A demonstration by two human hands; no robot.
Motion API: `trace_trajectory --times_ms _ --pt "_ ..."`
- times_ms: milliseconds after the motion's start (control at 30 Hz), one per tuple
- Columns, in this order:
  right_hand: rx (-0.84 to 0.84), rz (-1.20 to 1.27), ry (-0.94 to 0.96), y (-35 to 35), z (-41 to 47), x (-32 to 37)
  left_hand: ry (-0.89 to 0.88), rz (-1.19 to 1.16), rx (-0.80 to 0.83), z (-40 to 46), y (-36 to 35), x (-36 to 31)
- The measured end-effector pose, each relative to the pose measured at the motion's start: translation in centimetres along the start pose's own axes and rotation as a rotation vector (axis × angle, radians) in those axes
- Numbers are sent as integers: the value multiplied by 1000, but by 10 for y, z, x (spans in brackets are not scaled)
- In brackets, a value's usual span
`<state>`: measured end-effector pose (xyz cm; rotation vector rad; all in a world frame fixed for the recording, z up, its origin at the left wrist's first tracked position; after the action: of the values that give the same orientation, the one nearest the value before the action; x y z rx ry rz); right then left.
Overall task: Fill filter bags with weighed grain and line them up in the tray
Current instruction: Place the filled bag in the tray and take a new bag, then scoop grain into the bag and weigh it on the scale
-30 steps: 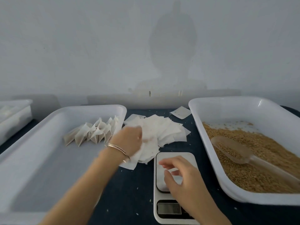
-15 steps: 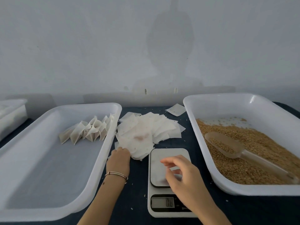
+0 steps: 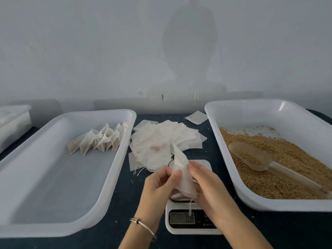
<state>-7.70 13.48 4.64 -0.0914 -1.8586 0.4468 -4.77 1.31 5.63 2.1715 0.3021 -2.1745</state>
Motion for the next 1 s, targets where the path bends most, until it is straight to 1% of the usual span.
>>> trace_trajectory --times_ms 67,133,267,333,500,600,667,700,733,767,800,833,867,900,933,1000 --pt "-52 69 21 7 0 1 9 -33 -8 -4 -2 4" --pt "-66 50 70 11 0 3 7 -61 -10 -5 -2 3" --pt "-162 -92 167 17 -1 4 -35 43 -15 -2 -1 -6" --pt "-160 -182 213 16 -4 5 -50 79 -26 1 -3 -15" --pt "-150 -238 220 16 -8 4 -163 246 -201 12 -1 -17" --pt "-121 -259 197 14 -12 4 -120 198 -261 13 -1 -7" --pt "-147 -298 201 14 -14 3 -90 214 -318 9 -3 -2" --pt "-170 -310 204 14 -14 3 -123 274 -369 5 -4 -2" --pt "-190 -311 210 15 -14 3 -221 355 -414 0 -3 -6" --pt "-205 -311 217 15 -14 3 -372 439 -413 -7 -4 -12" --pt "-215 -314 229 15 -14 4 -529 534 -340 -13 -7 -18" --pt "-222 -326 244 15 -13 5 -645 649 -216 -20 -11 -23" --pt "-232 -337 253 15 -12 6 -715 773 -86 -25 -15 -25" --pt "-245 -343 256 16 -11 6 -750 891 12 -28 -18 -24" --pt "-256 -346 255 17 -10 7 -765 975 65 -30 -19 -23" --pt "-262 -362 246 17 -10 9 -770 1025 89 -31 -18 -22"
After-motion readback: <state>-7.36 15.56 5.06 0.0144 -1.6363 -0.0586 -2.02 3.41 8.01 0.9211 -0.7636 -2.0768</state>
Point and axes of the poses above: each hand's wrist, its own z-axis towards the middle knuckle, its own y-axis out of the back of the hand, x = y × z, the point moved 3 cm from there along z, towards the middle knuckle, and after that the axes turned 4 degrees about -x, right-handed, at the moved point
